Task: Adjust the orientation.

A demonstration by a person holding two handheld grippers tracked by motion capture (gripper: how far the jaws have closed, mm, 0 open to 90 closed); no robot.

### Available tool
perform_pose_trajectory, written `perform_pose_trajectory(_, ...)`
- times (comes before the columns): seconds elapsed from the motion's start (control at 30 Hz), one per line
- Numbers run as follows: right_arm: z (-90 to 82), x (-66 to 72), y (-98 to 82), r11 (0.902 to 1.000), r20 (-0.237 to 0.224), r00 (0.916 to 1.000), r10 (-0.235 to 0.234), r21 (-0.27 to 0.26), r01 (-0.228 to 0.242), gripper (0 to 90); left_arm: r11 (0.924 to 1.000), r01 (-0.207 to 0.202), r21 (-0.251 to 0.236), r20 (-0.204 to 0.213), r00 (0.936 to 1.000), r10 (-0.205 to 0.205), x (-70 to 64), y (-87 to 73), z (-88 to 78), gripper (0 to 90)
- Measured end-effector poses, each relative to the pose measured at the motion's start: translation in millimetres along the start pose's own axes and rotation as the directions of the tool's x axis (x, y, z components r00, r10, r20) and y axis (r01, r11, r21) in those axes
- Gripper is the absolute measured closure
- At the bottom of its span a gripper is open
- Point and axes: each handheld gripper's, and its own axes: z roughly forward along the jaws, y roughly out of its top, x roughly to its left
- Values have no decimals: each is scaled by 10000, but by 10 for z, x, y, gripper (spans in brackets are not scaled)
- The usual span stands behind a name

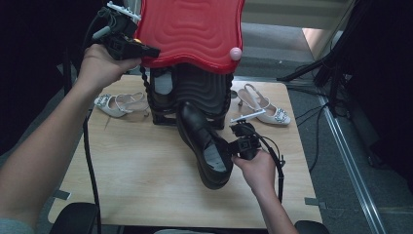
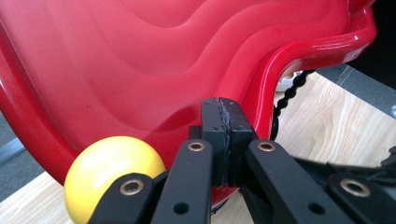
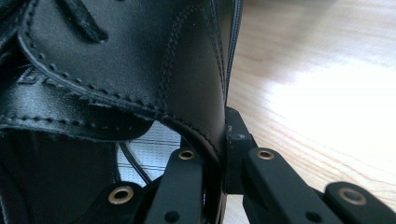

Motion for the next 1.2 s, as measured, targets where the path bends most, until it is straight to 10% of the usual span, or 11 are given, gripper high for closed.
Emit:
perform_pose_trajectory(0.4,-60,34,321,9922,129,9985,540,-1135,-522,885,9999,21,-106,76,10000,-20,-2,-3,10,900)
perform_pose_trajectory(0.67,8,153,525,9808,1101,9912,733,-1883,-516,885,9999,-14,-161,30,10000,15,-11,-12,12,900)
perform_pose_trajectory(1.2,151,195,761,9224,1401,9682,2074,-3577,-1458,884,9995,-4,-313,24,10000,5,-12,-30,15,900)
